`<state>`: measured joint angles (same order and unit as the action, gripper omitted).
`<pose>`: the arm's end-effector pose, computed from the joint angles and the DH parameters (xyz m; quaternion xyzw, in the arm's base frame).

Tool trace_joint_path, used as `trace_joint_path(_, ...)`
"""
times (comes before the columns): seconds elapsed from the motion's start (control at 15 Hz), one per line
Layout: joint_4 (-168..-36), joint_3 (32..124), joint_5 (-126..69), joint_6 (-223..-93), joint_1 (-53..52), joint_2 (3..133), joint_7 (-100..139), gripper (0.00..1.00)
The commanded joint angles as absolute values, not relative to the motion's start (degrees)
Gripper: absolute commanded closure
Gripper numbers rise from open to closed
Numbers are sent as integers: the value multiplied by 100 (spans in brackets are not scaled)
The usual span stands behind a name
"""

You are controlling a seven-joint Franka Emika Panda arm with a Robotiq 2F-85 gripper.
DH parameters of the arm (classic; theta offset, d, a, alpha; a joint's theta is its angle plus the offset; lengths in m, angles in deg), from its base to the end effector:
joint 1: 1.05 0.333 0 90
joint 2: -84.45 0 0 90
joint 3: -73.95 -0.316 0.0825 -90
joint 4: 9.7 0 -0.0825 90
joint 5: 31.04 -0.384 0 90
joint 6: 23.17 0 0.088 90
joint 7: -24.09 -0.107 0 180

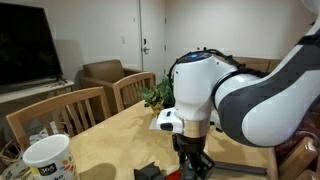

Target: Move the grey gadget to the right

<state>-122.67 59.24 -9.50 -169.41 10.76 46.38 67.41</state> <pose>0.5349 0.2725 0.1333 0.7350 0.6774 -0.0240 0.0172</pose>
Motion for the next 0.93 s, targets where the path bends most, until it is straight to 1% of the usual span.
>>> trace_joint_path(0.0, -12027, 5943, -908, -16766, 1135, 4548, 6913, 57)
trace_joint_path(0.4, -11949, 5955, -897, -16769, 1196, 4539, 6965, 57)
trace_joint_path(0.47, -12085, 5934, -960, -16928, 1151, 4543, 6906, 32)
trace_joint_path(0.87, -12075, 5933, -959, -16927, 1164, 4543, 6905, 32)
